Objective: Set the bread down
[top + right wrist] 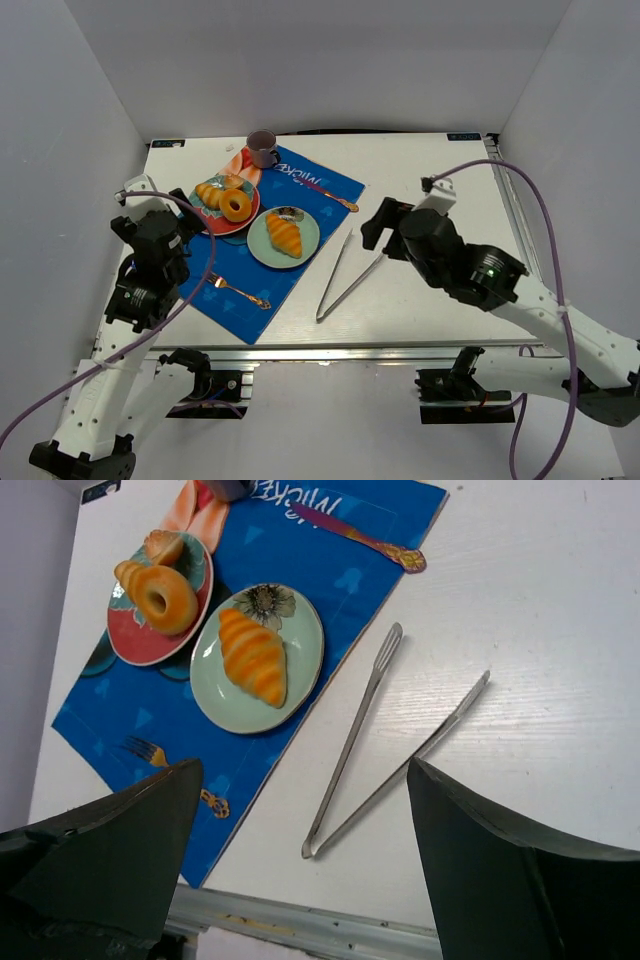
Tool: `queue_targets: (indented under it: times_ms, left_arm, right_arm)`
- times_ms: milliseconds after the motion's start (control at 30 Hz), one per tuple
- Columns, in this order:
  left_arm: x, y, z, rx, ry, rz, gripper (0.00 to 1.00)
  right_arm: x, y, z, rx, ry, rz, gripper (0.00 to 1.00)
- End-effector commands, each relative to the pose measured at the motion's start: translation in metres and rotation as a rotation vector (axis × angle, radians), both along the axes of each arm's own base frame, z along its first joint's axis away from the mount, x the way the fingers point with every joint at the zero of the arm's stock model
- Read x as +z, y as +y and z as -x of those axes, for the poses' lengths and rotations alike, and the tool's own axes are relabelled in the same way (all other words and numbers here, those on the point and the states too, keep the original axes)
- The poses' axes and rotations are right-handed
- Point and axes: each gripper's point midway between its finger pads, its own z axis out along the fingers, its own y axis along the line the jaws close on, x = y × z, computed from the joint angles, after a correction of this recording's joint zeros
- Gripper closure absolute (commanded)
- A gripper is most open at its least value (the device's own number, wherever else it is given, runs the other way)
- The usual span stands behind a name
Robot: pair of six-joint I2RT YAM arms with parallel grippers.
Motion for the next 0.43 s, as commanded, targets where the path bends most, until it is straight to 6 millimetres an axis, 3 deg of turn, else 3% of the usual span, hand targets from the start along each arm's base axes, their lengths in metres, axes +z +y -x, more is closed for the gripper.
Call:
queue_targets:
  times_ms: [0, 167, 400]
  left_arm:
    - [0.023, -0.005, -0.002, -0.016, -0.07, 0.048, 0.03]
    - [0.017, -0.013, -0.008, -0.052, -0.049, 0.059, 0.03]
    - [0.023, -0.022, -0.034, -0.059, -0.068, 0.061, 0.03]
  right_arm:
    - [0.009, 0.01, -0.014, 0.038, -0.057, 0.103, 0.11]
    - [-0.015, 0.025, -0.012, 0.093, -0.049, 0.08, 0.1]
    - [-0.006, 0.026, -0.024, 0.1, -0.138, 0.088, 0.11]
